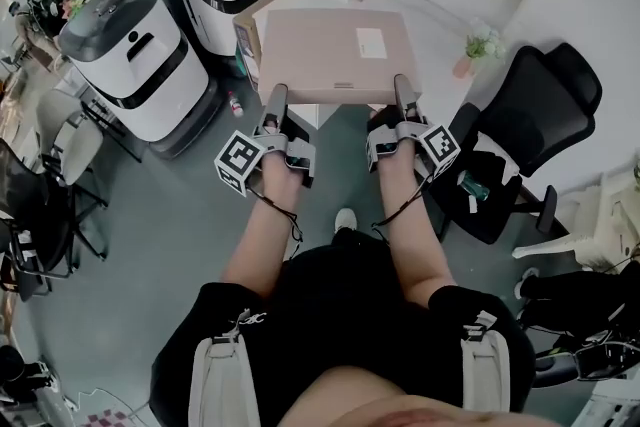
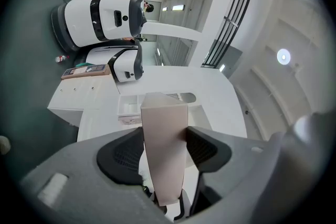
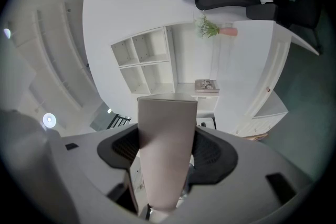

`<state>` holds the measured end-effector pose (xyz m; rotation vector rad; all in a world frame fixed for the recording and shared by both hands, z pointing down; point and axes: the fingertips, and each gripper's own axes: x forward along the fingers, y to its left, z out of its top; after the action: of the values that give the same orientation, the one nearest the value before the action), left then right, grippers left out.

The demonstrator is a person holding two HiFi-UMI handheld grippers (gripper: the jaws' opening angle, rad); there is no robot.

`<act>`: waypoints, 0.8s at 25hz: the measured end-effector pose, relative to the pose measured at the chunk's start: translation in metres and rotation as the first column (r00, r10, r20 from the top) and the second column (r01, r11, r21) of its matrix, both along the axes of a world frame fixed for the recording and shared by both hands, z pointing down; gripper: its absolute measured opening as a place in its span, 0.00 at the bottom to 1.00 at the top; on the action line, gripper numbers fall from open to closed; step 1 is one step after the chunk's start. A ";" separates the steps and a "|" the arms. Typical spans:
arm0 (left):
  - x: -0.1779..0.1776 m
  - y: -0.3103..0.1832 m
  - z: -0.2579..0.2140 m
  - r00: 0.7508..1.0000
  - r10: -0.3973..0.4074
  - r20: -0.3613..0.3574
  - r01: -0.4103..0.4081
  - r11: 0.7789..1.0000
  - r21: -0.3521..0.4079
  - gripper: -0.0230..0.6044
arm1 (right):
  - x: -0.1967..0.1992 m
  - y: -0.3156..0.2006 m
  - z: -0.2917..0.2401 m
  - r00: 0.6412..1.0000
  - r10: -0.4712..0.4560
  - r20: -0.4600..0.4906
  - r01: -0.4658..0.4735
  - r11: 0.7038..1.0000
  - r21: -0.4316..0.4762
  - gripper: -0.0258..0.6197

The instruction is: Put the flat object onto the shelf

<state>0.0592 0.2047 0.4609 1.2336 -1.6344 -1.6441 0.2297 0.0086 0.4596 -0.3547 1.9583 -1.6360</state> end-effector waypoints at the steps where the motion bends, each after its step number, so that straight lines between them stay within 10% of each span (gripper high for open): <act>1: -0.001 -0.001 0.000 1.000 0.005 0.003 -0.005 1.000 0.003 0.45 | 0.000 -0.001 0.000 1.000 0.003 0.001 -0.003 1.000 0.006 0.48; 20: -0.056 -0.089 -0.009 0.997 0.062 0.046 -0.063 0.998 0.026 0.45 | -0.050 -0.082 -0.011 0.999 0.012 0.040 -0.013 0.999 0.046 0.48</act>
<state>0.0028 0.1153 0.4515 1.3306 -1.5886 -1.6166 0.1801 -0.0732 0.4489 -0.3142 1.9571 -1.5759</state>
